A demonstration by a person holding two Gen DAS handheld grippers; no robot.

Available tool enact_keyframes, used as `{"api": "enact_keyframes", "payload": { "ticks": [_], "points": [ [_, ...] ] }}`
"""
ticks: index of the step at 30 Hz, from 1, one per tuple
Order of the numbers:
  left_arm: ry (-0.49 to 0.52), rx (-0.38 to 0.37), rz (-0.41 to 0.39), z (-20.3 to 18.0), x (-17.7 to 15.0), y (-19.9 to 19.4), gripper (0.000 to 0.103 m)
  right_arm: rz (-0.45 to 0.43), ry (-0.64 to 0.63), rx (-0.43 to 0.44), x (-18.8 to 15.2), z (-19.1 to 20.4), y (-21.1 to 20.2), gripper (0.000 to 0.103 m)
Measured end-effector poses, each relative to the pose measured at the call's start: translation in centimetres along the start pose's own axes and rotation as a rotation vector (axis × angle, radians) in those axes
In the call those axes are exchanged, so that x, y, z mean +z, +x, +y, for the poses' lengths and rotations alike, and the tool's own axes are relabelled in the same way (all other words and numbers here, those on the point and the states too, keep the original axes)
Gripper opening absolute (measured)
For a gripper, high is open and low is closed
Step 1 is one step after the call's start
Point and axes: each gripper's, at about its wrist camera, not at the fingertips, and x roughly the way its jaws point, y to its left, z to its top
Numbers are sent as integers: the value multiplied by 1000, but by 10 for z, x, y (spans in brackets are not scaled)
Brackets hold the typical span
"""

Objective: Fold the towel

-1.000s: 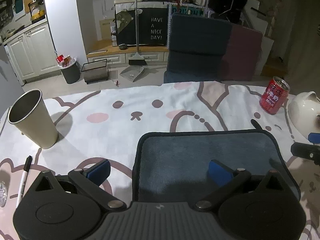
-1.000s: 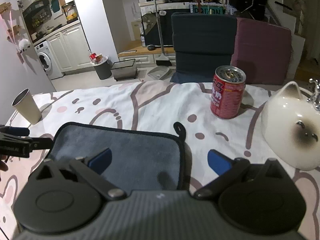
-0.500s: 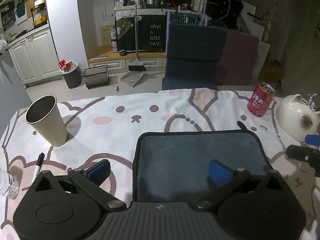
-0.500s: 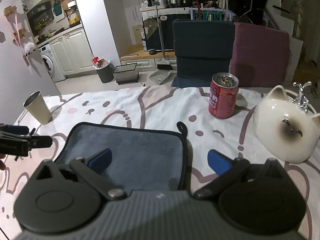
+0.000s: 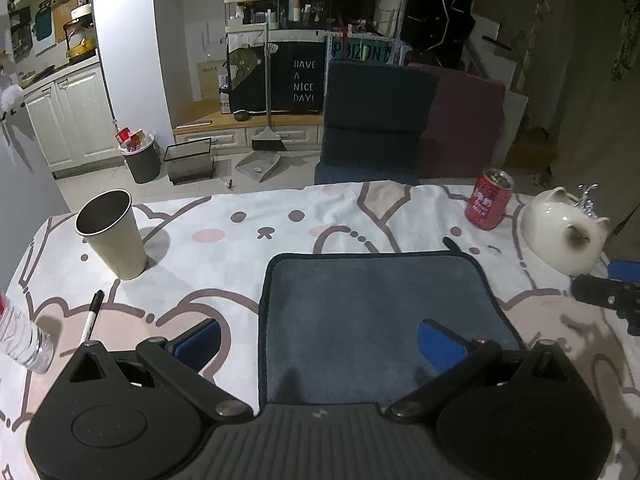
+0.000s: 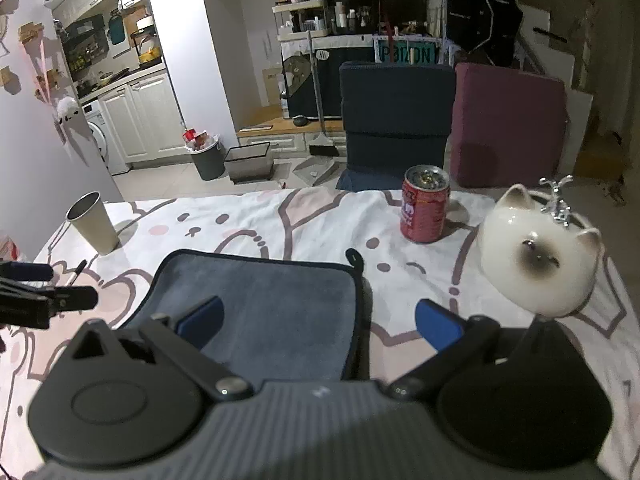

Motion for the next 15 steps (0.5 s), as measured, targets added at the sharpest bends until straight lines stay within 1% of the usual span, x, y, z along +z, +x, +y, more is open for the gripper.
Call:
{"api": "enact_keyframes", "payload": {
  "ticks": [9,15],
  "points": [
    [-9,-8,-31,-6,-17,-43,103,-25,-3,3,-8,9,-25,103],
    [-12,-21,-62,-5,-33,-73,103,-48,-21,3,-20,17,-46,103]
  ]
}}
